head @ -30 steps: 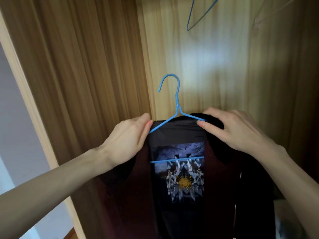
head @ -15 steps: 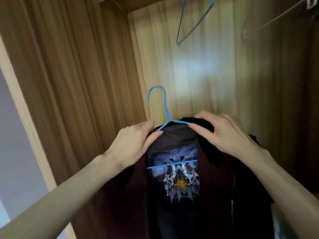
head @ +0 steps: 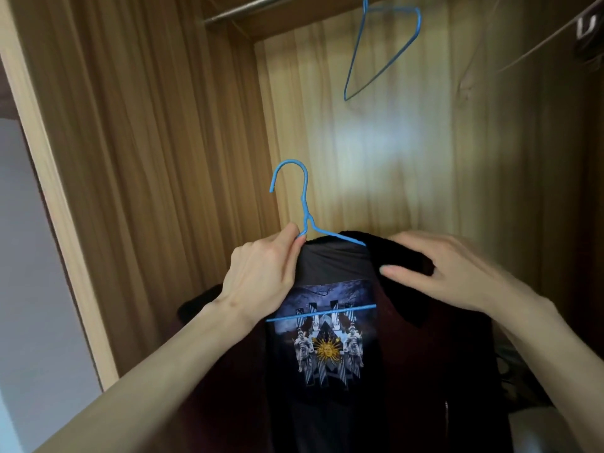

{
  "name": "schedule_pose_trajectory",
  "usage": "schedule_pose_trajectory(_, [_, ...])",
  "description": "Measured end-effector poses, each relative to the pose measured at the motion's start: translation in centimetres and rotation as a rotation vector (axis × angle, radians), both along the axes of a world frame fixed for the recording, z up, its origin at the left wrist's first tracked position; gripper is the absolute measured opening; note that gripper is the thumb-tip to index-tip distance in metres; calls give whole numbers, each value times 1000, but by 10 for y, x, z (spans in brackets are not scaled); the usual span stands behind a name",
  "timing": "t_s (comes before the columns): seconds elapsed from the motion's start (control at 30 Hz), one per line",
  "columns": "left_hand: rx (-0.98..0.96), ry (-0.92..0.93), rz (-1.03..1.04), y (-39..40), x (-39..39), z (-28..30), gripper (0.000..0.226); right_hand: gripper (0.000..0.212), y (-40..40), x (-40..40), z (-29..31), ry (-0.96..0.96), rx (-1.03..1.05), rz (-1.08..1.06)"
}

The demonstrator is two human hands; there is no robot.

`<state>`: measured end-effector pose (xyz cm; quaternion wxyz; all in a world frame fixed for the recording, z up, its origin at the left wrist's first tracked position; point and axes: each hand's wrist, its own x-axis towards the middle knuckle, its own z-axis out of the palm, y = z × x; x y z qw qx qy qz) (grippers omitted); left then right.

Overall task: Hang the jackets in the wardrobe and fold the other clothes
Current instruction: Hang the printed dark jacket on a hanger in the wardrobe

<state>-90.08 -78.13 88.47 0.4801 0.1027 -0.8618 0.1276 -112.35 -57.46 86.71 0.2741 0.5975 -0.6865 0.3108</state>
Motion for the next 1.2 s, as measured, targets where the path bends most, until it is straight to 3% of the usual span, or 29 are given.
schedule_pose_trajectory(0.23, [-114,-48,24,-7,-15,37,23,47,-6,-3,20,-23,-109,-21])
schedule_pose_trajectory(0.5, [-183,73,-24,-13,-28,92,24,49,-10,14,95,11,-66,-88])
schedule_pose_trajectory(0.73, [-146,192,-85,-41,-40,148,37,34,-18,51,145,137,-309,-375])
schedule_pose_trajectory(0.97, [125,183,-159,-61,-62,194,34,33,-53,86,195,248,-417,-678])
schedule_pose_trajectory(1.07, [259,149,-102,-66,-72,207,48,33,-75,89,218,263,-434,-718])
schedule_pose_trajectory(1.2, [526,164,-226,-81,-82,225,62,32,-96,93,252,294,-467,-758])
